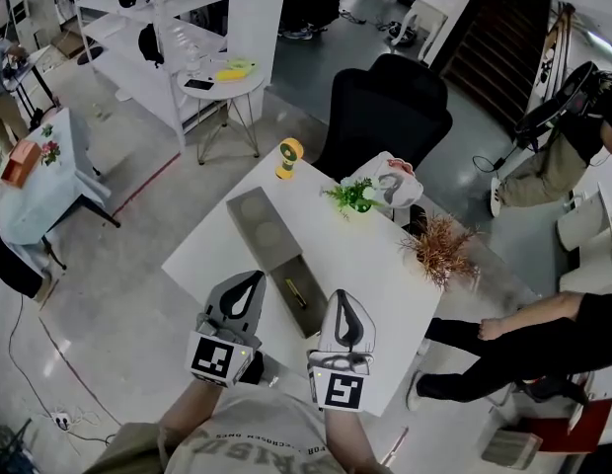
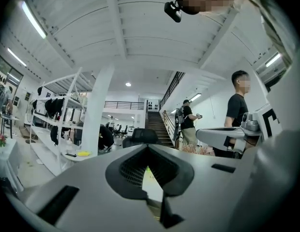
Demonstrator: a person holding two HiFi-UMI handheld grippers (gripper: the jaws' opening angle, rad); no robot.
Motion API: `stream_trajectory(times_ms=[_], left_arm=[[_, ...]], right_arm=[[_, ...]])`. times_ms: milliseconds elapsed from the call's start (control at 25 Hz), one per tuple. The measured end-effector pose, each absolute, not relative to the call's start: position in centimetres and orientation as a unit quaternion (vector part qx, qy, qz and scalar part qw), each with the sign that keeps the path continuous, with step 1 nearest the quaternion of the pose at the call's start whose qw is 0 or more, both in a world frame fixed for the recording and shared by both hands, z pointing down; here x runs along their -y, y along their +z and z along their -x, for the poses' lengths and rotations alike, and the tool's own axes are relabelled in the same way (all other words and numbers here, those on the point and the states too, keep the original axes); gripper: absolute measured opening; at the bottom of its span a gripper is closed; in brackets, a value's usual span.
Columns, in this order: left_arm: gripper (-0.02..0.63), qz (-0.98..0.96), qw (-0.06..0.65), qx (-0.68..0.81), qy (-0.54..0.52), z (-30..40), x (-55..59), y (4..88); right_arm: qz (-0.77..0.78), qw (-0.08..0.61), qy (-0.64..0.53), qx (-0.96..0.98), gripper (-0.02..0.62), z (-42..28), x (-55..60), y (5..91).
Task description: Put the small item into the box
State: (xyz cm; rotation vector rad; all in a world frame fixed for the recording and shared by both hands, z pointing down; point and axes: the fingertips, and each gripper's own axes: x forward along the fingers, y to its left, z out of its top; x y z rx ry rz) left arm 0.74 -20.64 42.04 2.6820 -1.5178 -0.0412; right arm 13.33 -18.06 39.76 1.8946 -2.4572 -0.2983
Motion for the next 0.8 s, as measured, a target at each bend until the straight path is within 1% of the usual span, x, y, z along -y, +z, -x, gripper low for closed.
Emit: stream_trajectory(times_ms=[280,440,600,680,800], left_arm=[[0.009,-0.865,0.028,0.500,-0.035,-0.7,20.7,41.3],[0.009,-0.866,0.015,0.499,-0.017,-0.7,20.7,41.7],[0.009,-0.863,0.025,0.502,-0.056,-1.1,21.0,40.4],[0.009,-0.862,0.025,0.503,-0.055,-1.0,21.0,40.4],[0.009,-0.866,0.015,0.499,-0.033,-0.8,20.9,41.1]], right_arm=[[-0.615,0.004,-0.098,0.782,0.002,-13.4,18.3,39.5],[-0.618,0.003,-0.101,0.780,0.002,-13.7,18.2,39.5],[-0.616,-0.008,-0.102,0.781,0.002,-13.9,18.2,39.2],[-0.615,-0.013,-0.103,0.781,0.002,-14.0,18.3,39.1],[-0.626,0.001,-0.110,0.772,0.000,-14.0,18.4,39.3]])
